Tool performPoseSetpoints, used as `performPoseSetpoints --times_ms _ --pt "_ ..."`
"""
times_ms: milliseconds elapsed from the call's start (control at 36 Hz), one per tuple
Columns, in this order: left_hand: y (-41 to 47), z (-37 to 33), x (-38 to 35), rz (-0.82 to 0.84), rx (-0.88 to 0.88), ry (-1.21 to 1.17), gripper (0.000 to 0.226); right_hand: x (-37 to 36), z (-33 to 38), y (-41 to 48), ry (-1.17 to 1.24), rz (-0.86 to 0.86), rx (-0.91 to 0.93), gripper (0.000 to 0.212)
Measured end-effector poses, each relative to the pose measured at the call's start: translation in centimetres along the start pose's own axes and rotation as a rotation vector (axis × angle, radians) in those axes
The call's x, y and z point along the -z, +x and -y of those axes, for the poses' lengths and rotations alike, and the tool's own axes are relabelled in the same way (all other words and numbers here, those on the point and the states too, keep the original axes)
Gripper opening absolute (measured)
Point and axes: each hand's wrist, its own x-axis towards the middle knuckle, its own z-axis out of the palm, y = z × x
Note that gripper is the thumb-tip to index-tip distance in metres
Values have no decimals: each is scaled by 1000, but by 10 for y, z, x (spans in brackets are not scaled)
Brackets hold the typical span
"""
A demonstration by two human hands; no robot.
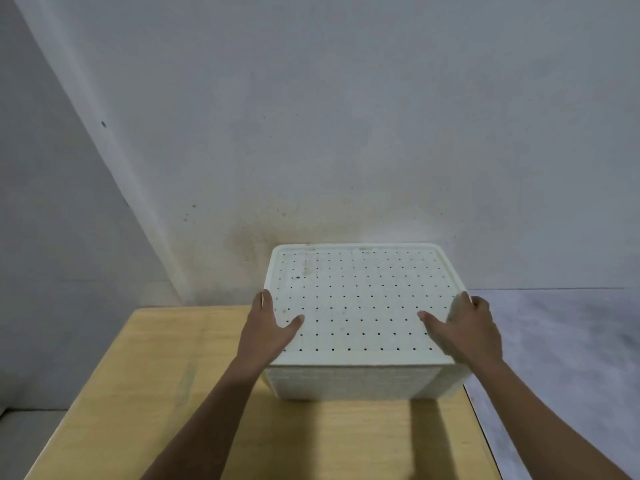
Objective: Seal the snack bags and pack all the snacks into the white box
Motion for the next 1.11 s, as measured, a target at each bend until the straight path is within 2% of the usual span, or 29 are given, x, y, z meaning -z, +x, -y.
performPoseSetpoints --times_ms 111,222,333,417,500,611,944,1000,1111 --pt "-1 -2 -3 33 25 148 90 -5 -1 4 -69 -3 37 89" --pt "-2 -8 -7 9 -30 343 78 -13 -2 5 -177 11 66 89" --pt "-7 -23 -17 59 -68 297 75 -16 4 1 -240 54 104 79" --pt "-10 -39 -31 139 -108 281 75 -23 15 -5 -239 90 203 66" --pt "-11 -55 -44 189 -184 312 72 -35 30 -14 -234 169 332 59" --pt "-8 -61 -52 222 -281 348 66 -40 37 -15 -199 193 465 52" --pt "-8 -58 -47 226 -278 325 68 -35 35 -17 -146 208 465 53" --pt "-8 -59 -46 219 -267 307 68 -34 35 -16 -154 209 454 57" --pt "-14 -62 -42 228 -256 285 70 -31 39 -22 -165 224 438 89"
